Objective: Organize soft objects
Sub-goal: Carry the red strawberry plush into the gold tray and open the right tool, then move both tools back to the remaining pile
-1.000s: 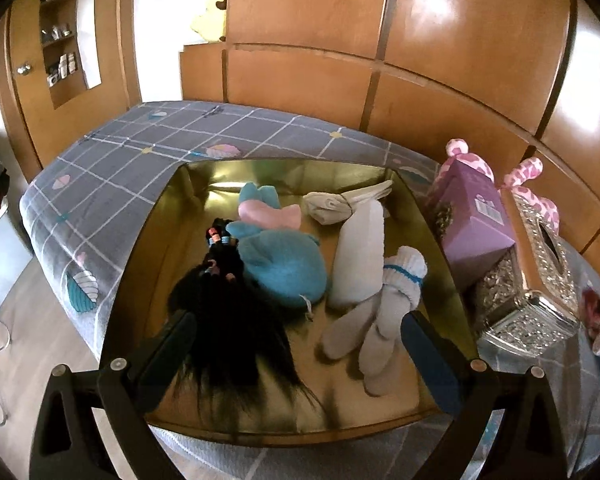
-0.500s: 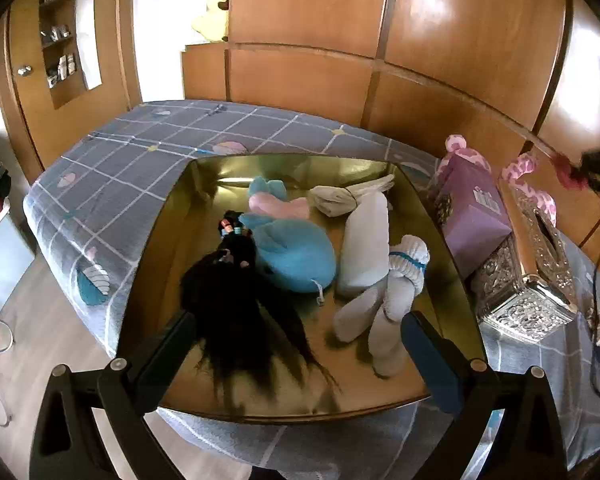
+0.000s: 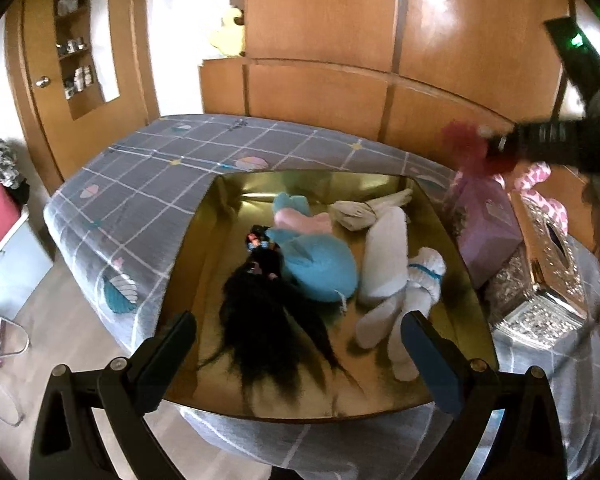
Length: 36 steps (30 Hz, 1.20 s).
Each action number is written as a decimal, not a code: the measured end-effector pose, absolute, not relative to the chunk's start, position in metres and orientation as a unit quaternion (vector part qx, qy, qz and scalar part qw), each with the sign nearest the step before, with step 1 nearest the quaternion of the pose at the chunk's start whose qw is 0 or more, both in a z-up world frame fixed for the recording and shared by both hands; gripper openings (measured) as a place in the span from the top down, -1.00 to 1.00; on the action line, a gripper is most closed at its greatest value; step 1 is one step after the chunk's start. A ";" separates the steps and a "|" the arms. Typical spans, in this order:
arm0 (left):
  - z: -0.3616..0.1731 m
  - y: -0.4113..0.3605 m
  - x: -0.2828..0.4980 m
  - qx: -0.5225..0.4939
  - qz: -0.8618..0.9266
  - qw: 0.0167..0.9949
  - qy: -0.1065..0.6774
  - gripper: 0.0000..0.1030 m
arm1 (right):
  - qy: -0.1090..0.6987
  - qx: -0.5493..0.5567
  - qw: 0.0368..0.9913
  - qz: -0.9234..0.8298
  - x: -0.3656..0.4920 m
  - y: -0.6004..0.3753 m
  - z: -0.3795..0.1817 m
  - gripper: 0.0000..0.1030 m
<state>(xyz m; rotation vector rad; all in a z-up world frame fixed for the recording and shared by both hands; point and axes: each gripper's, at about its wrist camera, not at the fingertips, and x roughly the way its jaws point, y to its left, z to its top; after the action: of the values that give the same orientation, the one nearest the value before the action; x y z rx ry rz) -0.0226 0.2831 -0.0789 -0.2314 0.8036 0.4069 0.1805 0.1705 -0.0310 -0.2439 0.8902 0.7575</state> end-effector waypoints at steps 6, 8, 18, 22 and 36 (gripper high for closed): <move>-0.075 0.289 -0.027 -0.113 0.214 0.895 0.375 -0.99 | 0.449 -0.142 0.797 0.379 0.153 0.205 -0.075 0.49; -0.077 0.292 -0.027 -0.121 0.212 0.892 0.380 -0.99 | 0.457 -0.143 0.793 0.376 0.151 0.210 -0.082 0.43; -0.082 0.295 -0.024 -0.131 0.211 0.887 0.388 -0.99 | 0.455 -0.135 0.798 0.371 0.137 0.203 -0.077 0.04; -0.084 0.296 -0.023 -0.135 0.211 0.886 0.391 -0.99 | 0.439 -0.119 0.809 0.371 0.134 0.192 -0.068 -0.26; -0.076 0.280 -0.024 -0.119 0.190 0.897 0.380 -0.99 | 0.385 -0.105 0.855 0.332 0.104 0.102 -0.035 -0.28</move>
<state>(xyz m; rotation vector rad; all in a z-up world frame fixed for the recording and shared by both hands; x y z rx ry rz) -0.0244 0.2795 -0.0755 -0.2462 0.7878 0.3932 0.1045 0.1017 -0.0352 -0.2208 0.8101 0.6987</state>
